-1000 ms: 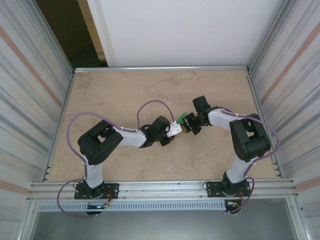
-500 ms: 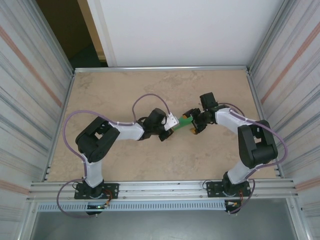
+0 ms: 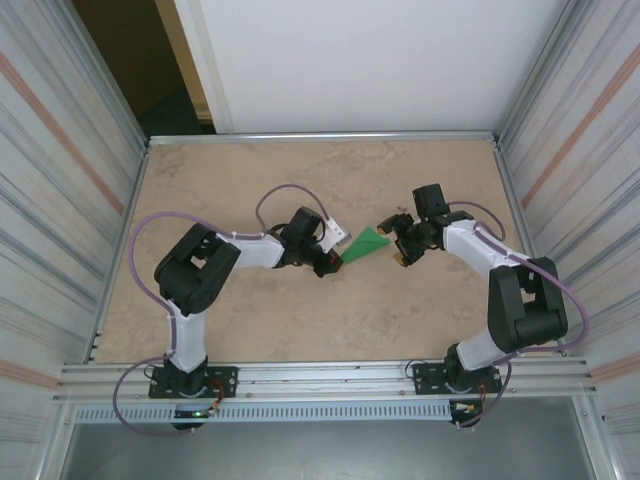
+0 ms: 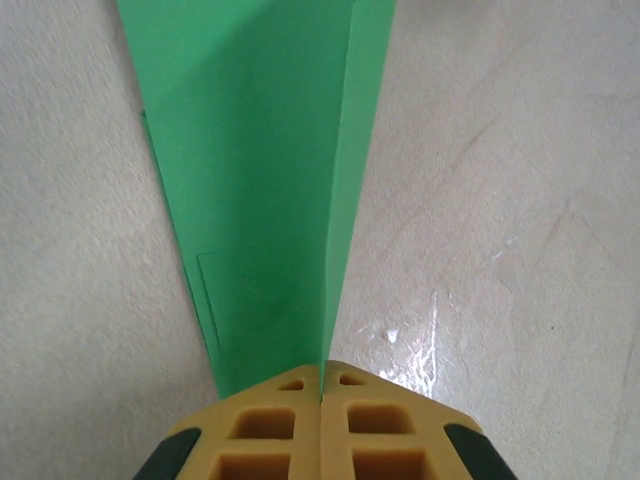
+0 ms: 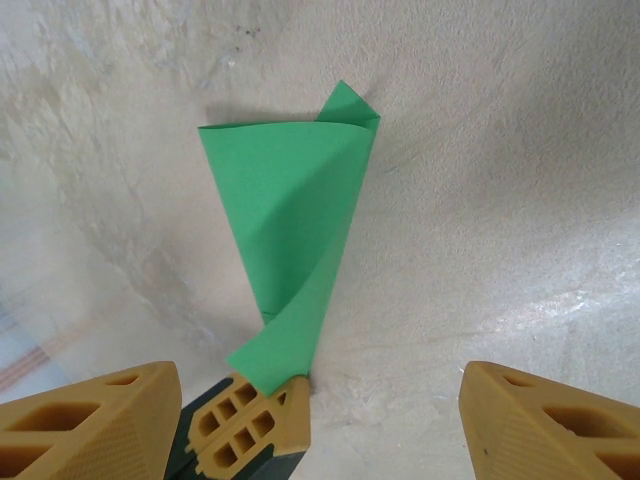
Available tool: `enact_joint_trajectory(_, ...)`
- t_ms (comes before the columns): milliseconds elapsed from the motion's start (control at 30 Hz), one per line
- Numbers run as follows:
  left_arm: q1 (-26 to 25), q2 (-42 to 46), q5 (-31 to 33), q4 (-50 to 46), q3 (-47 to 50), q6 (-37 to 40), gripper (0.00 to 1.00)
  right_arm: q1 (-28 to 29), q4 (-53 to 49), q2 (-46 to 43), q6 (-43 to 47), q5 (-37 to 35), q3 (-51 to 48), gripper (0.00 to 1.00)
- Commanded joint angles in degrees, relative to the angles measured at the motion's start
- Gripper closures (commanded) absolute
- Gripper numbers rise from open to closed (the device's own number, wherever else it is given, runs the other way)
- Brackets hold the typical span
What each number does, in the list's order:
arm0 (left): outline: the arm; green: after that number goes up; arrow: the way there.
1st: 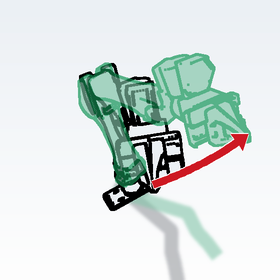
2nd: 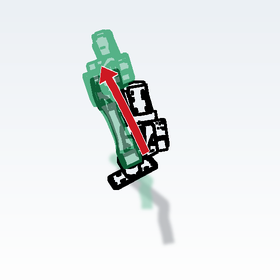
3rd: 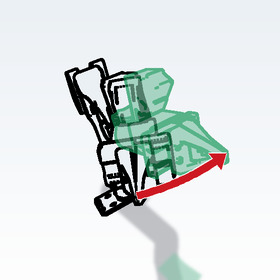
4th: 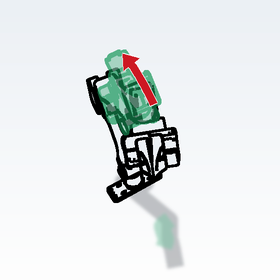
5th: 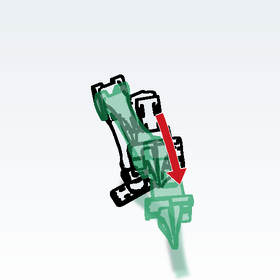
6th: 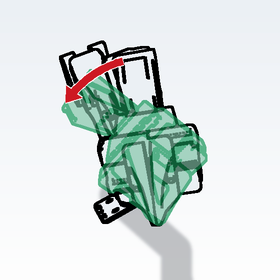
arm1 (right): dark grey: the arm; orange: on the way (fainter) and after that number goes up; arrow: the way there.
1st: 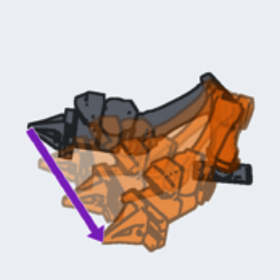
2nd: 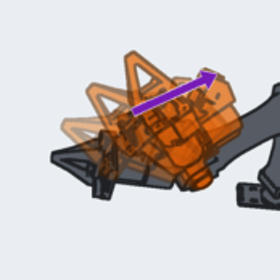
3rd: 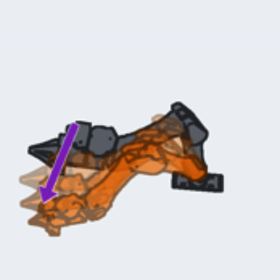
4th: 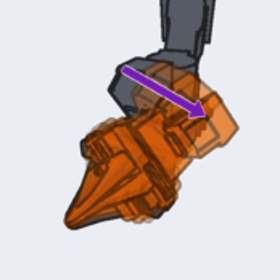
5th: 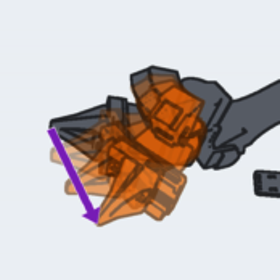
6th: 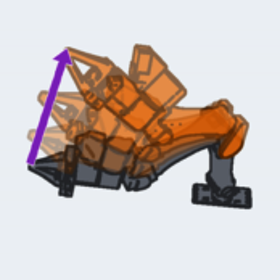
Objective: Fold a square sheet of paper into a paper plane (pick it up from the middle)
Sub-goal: Fold the wing for the fifth time at the center of the table.
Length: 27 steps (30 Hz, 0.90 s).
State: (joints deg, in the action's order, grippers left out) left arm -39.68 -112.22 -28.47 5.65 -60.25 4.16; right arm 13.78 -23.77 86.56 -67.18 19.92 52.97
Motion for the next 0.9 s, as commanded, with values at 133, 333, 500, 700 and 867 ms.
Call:
enact_joint_trajectory(133,2.0,-1.8,-7.7,-1.8,-2.2,-7.1,0.95,0.1,1.7,-2.2,6.1,0.4,-2.3,0.29)
enact_joint_trajectory(333,3.7,-2.5,-10.1,-0.4,-2.2,-15.2,0.97,0.5,7.6,-4.8,11.0,2.5,-6.2,0.30)
enact_joint_trajectory(500,4.3,-3.5,-13.3,-0.1,-2.7,-21.9,0.97,3.0,3.8,-2.5,17.7,0.8,-3.8,0.29)
enact_joint_trajectory(700,4.5,-4.3,-15.3,0.1,-3.3,-26.8,0.97,6.0,1.5,3.5,21.2,-0.3,0.9,0.28)
enact_joint_trajectory(867,4.7,-4.3,-15.5,-0.3,-3.5,-28.5,0.97,7.3,0.3,8.5,22.5,-0.1,4.2,0.29)
